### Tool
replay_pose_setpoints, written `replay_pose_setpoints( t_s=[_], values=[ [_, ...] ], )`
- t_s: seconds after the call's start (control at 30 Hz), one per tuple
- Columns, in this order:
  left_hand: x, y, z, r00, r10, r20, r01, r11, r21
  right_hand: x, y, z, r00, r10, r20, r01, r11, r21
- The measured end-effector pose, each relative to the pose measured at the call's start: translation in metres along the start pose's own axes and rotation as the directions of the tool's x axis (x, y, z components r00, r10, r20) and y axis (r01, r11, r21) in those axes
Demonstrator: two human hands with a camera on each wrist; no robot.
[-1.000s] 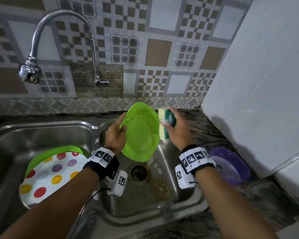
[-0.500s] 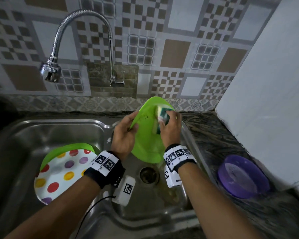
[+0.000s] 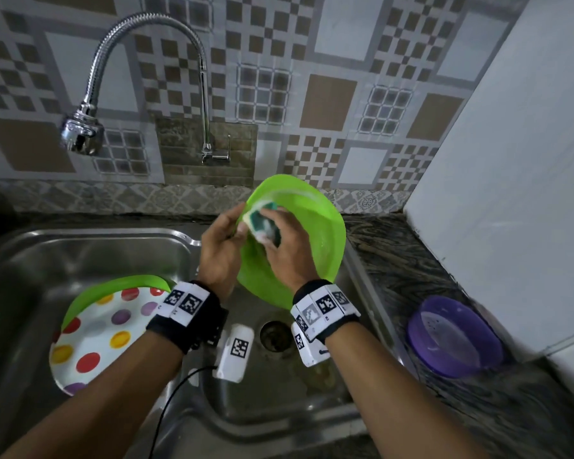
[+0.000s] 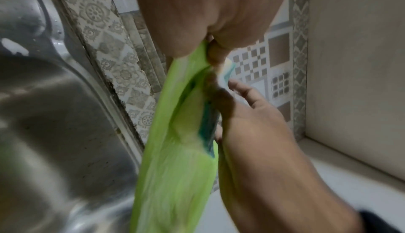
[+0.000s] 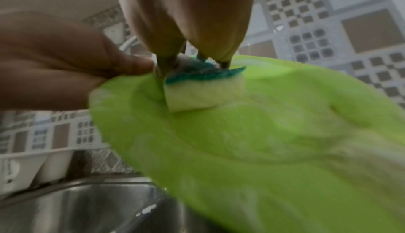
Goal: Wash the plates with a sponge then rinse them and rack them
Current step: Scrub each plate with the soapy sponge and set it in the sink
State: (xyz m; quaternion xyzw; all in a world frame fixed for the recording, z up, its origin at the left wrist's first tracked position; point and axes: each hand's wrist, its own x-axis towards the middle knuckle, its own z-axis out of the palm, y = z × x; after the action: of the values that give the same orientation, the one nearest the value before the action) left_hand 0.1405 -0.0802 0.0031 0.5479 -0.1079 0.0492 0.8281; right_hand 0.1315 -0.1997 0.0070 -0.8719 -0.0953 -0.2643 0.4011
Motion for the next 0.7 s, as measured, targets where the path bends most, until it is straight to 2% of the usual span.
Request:
replay_pose_setpoints(
  t_s=[0.17,0.27,0.37,0.47,0.57,0.7],
  values=[
    [0.013,0.017,-0.014,0.998,-0.028,-0.054,0.026,0.999,-0.044,-0.015,-0.006,-0.011,0.952,-0.049,0.301,0.106,0.978,-0.178],
    [0.013,0.015,-0.020,0.996,-0.038,-0.084,0.036,0.999,-0.025,-0.017,-0.006,-0.026,0.909,-0.102,0.404,0.223,0.938,-0.264],
    [0.009,0.018,-0.024,0.996,-0.033,-0.088,0.034,0.999,0.017,0.001,0.003,-0.047,0.940,-0.099,0.327,0.217,0.912,-0.347],
    [0.005,0.024,-0.026,0.999,-0.012,-0.040,0.013,0.999,0.045,0.018,0.019,-0.069,0.963,-0.106,0.248,0.210,0.872,-0.442],
    [0.009,0.030,-0.022,0.995,0.001,-0.100,0.004,0.999,0.047,0.012,0.034,-0.076,0.960,-0.074,0.271,0.212,0.823,-0.528],
    [0.014,0.029,-0.015,0.979,0.043,-0.201,-0.030,0.998,0.063,-0.023,0.042,-0.066,0.970,-0.012,0.244,0.149,0.821,-0.551]
  ],
)
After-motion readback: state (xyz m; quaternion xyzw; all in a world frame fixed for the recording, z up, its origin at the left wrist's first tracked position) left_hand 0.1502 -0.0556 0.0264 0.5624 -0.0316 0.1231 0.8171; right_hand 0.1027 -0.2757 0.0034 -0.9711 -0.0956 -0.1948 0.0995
